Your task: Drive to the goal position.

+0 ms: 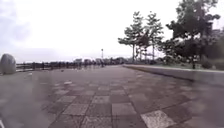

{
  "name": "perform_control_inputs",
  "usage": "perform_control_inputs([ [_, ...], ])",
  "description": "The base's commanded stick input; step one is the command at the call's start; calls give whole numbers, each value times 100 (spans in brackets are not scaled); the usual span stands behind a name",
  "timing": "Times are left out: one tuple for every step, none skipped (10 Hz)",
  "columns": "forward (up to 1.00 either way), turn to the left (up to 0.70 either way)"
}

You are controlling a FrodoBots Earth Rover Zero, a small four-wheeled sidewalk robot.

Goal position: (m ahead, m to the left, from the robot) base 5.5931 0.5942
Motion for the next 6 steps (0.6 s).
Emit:
perform_control_inputs([
  [100,0],
  [100,0],
  [100,0],
  [100,0],
  [100,0],
  [100,0],
])
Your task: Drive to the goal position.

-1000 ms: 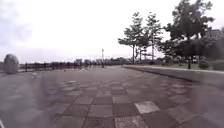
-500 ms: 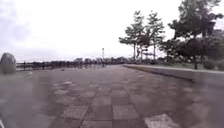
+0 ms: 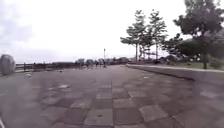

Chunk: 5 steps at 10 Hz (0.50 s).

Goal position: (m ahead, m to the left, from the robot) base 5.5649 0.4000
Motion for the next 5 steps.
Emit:
perform_control_inputs([
  [100,0],
  [100,0],
  [100,0],
  [100,0],
  [100,0],
])
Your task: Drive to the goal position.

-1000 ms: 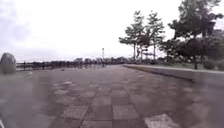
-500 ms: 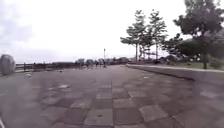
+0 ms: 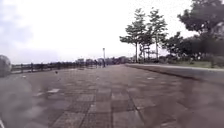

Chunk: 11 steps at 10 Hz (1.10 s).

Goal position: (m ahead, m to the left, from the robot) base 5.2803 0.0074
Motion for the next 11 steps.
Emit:
perform_control_inputs([
  [100,10],
  [100,11],
  [100,3],
  [100,0],
  [100,0],
  [100,0],
  [100,0],
  [100,0],
  [100,0],
  [100,0],
  [100,0],
])
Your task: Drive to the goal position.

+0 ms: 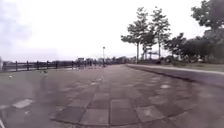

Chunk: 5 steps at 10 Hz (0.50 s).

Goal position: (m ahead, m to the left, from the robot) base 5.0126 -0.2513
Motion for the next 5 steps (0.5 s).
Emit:
perform_control_inputs([
  [100,0],
  [100,0],
  [100,0],
  [100,0],
  [100,0],
])
